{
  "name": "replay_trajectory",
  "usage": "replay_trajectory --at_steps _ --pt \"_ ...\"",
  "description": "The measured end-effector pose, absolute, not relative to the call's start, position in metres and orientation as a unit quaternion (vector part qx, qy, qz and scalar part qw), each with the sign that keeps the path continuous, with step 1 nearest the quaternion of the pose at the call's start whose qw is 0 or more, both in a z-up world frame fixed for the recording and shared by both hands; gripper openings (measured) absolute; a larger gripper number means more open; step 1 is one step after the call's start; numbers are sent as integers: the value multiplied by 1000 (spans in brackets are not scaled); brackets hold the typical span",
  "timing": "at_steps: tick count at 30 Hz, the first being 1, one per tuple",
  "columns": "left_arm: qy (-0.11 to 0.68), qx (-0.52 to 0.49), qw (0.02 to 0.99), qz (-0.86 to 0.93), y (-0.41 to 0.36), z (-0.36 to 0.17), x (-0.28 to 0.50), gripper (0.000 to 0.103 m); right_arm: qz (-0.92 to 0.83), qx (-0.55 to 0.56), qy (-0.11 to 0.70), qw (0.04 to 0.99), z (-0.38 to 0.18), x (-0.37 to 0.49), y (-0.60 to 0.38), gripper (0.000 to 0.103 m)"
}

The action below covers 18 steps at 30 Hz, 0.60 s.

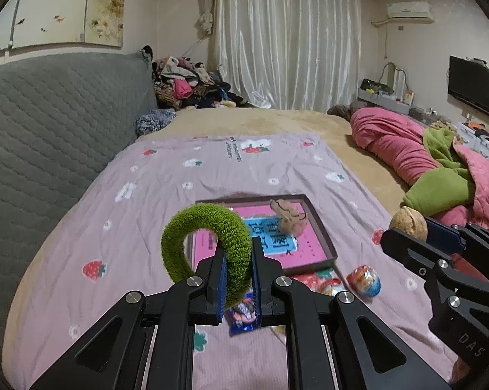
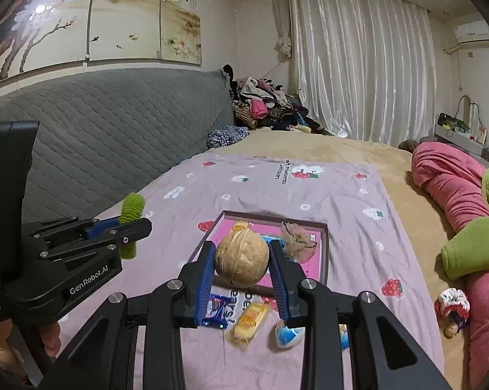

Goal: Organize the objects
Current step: 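Lift the ring and walnut and carry both toward the tray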

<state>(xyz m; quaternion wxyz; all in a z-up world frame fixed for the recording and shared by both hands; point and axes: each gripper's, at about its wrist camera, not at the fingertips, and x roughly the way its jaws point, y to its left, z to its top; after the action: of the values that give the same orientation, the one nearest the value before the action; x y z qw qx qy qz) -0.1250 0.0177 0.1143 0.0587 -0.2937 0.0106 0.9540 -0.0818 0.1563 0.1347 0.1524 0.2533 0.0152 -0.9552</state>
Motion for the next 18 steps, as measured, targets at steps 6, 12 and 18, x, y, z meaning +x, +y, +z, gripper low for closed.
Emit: replay_trajectory --at_steps 6,12,18 --pt "8 -291 61 955 17 122 -150 13 -957 248 18 149 141 -102 155 33" --pt "6 -291 61 955 16 125 -179 13 -959 245 21 144 145 -127 156 33" --pt "9 -292 59 955 18 121 -203 13 -959 247 24 139 142 -148 155 33"
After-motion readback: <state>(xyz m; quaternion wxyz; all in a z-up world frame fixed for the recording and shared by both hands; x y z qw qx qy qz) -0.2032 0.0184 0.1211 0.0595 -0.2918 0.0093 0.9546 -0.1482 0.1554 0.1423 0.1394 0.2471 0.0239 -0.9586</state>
